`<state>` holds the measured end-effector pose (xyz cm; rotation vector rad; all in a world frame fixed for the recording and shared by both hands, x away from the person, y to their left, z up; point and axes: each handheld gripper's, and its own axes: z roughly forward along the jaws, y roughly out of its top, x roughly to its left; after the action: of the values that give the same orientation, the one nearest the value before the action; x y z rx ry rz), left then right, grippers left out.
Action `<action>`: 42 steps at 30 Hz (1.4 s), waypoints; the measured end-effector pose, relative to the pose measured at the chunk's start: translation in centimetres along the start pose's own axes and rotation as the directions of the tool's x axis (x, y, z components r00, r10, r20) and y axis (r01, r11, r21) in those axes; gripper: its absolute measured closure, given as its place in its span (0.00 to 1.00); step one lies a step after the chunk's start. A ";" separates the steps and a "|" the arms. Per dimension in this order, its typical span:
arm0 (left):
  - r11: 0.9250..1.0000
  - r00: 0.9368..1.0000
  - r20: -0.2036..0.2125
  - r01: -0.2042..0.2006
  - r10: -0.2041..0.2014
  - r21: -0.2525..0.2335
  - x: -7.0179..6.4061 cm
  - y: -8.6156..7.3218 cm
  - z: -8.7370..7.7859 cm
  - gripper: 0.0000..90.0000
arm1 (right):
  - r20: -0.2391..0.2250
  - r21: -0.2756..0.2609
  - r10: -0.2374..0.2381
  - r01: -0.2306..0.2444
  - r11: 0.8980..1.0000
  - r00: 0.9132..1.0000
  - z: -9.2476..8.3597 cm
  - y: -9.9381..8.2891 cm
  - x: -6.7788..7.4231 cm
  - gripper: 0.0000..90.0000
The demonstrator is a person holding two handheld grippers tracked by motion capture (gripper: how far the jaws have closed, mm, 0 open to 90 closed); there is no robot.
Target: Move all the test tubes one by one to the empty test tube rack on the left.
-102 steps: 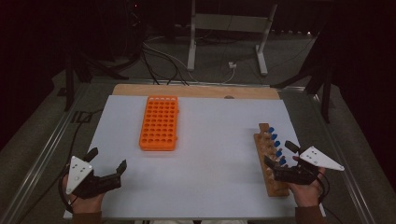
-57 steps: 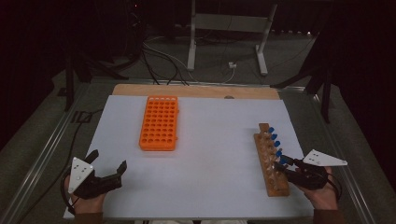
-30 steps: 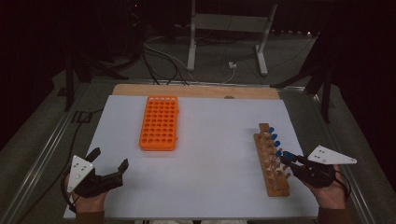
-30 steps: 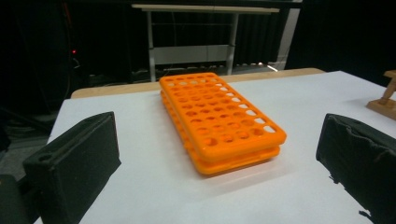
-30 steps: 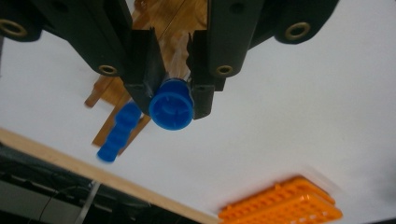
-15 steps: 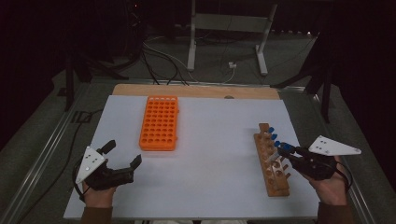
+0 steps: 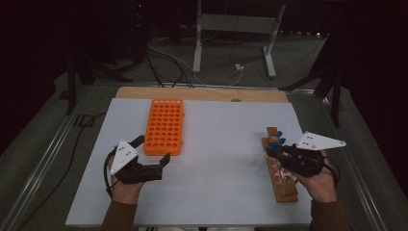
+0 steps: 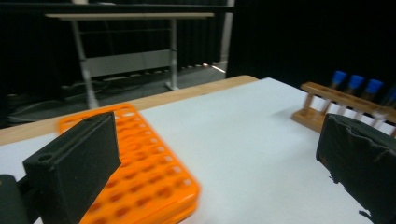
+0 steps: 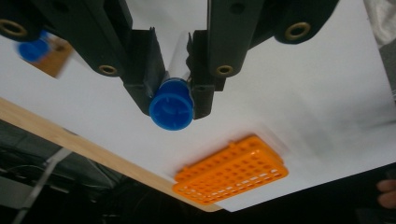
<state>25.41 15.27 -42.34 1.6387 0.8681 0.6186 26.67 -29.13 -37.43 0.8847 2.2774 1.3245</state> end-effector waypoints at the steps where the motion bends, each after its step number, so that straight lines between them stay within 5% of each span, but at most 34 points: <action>1: 1.000 1.000 0.013 -0.003 0.003 0.005 -0.4 0.0 0.6 0.00 | -0.014 0.004 -0.002 0.003 1.000 1.000 0.7 0.2 0.4 0.84; 11: 0.999 0.991 0.131 -0.021 0.016 0.037 -3.9 0.4 5.1 0.01 | -0.049 -0.005 0.011 -0.012 1.000 0.999 3.4 0.6 1.8 0.84; 18: 0.998 0.980 0.200 -0.024 0.012 0.058 -6.1 0.2 7.3 0.09 | -0.069 0.008 -0.007 0.008 1.000 0.998 4.7 0.8 3.0 0.84; 22: 0.995 0.968 0.250 -0.049 0.027 0.083 -7.8 -0.1 8.4 0.11 | -0.074 0.012 -0.012 0.013 1.000 0.997 5.3 0.8 3.5 0.84; 25: 0.991 0.955 0.289 -0.093 0.062 0.093 -9.3 -0.3 9.2 0.21 | -0.083 0.022 -0.011 0.013 1.000 0.996 5.9 0.7 4.0 0.84; 32: 0.989 0.943 0.324 -0.114 0.076 0.099 -10.8 -0.7 10.2 0.44 | -0.105 0.018 -0.009 0.011 1.000 0.994 6.3 0.7 4.6 0.84; 38: 0.985 0.923 0.369 -0.149 0.107 0.089 -11.8 -0.8 10.7 0.67 | -0.130 0.019 0.005 -0.003 1.000 0.992 6.5 0.6 4.8 0.84; 42: 0.983 0.920 0.372 -0.165 0.122 0.085 -12.2 -0.8 10.7 0.75 | -0.135 0.022 0.007 -0.004 1.000 0.991 6.7 0.6 4.8 0.84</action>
<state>26.39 -0.71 -45.13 1.8596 0.5201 0.3476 27.19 -21.40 -40.23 0.8316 2.3965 1.4038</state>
